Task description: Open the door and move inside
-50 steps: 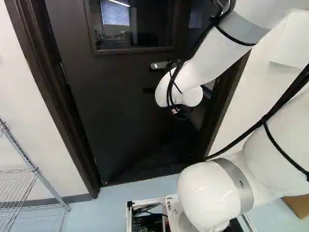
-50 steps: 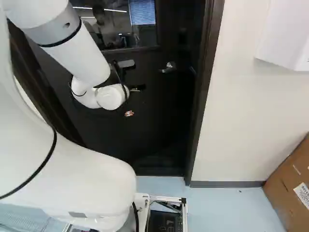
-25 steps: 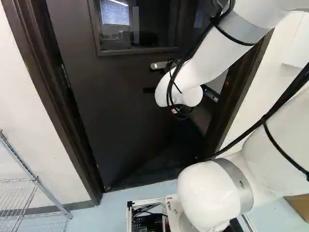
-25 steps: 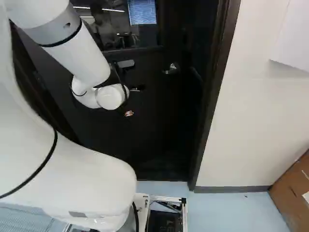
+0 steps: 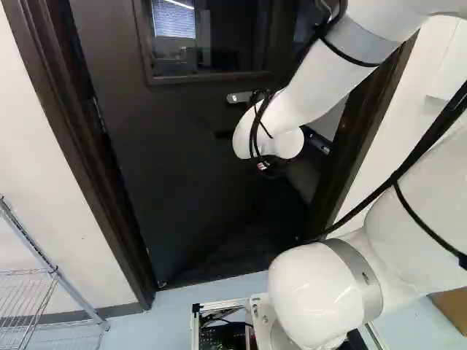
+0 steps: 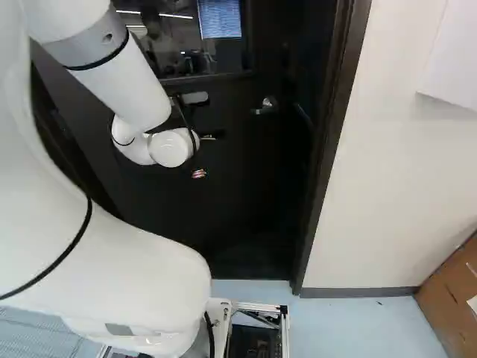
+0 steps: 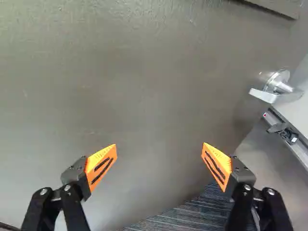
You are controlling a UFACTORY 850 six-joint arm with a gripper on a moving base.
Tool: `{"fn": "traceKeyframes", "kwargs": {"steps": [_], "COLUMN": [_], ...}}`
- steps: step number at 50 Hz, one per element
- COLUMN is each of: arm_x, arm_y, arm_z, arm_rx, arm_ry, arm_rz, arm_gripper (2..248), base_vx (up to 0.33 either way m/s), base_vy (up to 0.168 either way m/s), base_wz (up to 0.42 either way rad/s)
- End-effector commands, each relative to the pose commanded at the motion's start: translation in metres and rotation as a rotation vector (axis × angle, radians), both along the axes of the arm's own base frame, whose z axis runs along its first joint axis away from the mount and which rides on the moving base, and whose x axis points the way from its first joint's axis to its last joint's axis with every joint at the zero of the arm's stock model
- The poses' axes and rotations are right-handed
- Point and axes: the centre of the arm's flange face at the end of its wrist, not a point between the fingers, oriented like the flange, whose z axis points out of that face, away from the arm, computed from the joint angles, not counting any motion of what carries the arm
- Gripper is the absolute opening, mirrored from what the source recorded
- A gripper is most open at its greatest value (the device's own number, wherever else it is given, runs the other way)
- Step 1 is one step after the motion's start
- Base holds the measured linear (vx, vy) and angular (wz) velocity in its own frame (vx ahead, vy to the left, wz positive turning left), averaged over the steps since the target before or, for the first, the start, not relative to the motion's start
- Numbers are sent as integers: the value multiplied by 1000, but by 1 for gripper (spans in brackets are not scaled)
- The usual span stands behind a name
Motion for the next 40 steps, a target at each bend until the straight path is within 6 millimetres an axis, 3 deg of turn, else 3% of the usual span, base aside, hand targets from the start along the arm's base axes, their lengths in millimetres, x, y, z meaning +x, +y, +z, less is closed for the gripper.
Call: {"fn": "traceKeyframes", "kwargs": {"steps": [40], "arm_x": [75], "arm_y": [32], "arm_z": [4], "arm_rx": [36], "arm_ry": [15], "arm_rz": [4], "arm_gripper": [247], "base_vx": [-1], "base_vy": [0], "base_wz": [0]}}
